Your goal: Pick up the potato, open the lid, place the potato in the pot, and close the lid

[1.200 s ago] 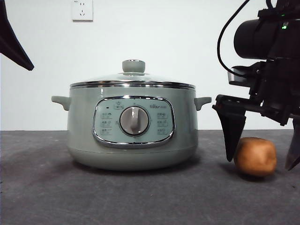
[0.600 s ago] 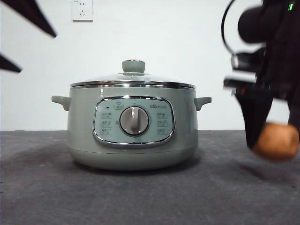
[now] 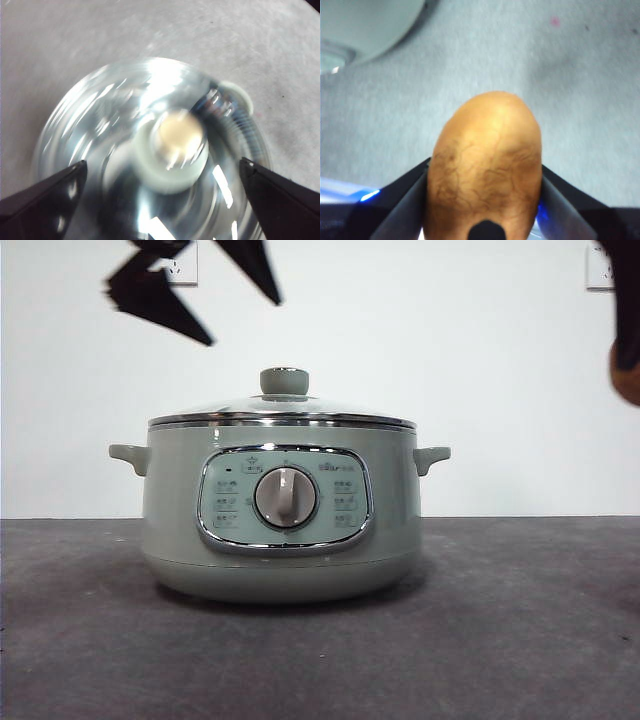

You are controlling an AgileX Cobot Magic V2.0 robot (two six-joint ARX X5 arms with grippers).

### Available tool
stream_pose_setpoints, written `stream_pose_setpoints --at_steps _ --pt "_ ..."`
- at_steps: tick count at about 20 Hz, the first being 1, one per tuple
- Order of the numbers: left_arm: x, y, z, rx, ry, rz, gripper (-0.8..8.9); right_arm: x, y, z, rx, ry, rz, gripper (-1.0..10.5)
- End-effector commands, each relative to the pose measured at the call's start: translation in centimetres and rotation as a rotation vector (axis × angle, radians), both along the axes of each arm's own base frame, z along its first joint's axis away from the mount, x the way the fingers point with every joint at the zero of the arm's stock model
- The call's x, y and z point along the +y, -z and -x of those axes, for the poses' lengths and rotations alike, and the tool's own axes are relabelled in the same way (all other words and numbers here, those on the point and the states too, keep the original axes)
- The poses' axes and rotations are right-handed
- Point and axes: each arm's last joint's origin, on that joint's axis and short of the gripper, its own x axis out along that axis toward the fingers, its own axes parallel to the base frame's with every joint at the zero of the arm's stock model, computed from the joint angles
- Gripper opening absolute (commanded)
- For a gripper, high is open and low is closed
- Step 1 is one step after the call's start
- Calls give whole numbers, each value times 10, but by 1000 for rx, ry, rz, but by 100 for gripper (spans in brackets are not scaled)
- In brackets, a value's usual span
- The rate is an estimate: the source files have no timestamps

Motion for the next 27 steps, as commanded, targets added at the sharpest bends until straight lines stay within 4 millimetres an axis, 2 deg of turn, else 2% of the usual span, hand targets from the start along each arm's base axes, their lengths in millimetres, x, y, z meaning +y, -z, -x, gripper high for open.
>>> stream_pose_setpoints --at_steps 1,5,12,15,17,20,25,27 --pt "-20 4 -13 -12 48 -50 597 -4 -6 10 -18 -11 -3 -12" --pt "-43 19 -22 0 22 -135 596 -8 -13 21 -60 -11 -20 -12" --pt "-57 40 -23 59 11 -219 582 -8 -15 20 -78 -11 -27 -12" --pt "-60 39 -22 35 3 -239 353 -8 -15 20 -80 -11 -27 -12" --pt "-61 39 -21 30 -1 -251 166 -8 -15 20 -86 -11 -29 -12" --pt "-61 39 -21 23 9 -258 -14 -7 -15 19 -93 -11 -33 -12" --pt "-60 38 -21 8 -10 -276 -9 -7 -16 18 -103 -11 -37 -12" --pt "-59 32 -19 -6 -12 -266 -9 -6 -15 15 -111 -10 -37 -12"
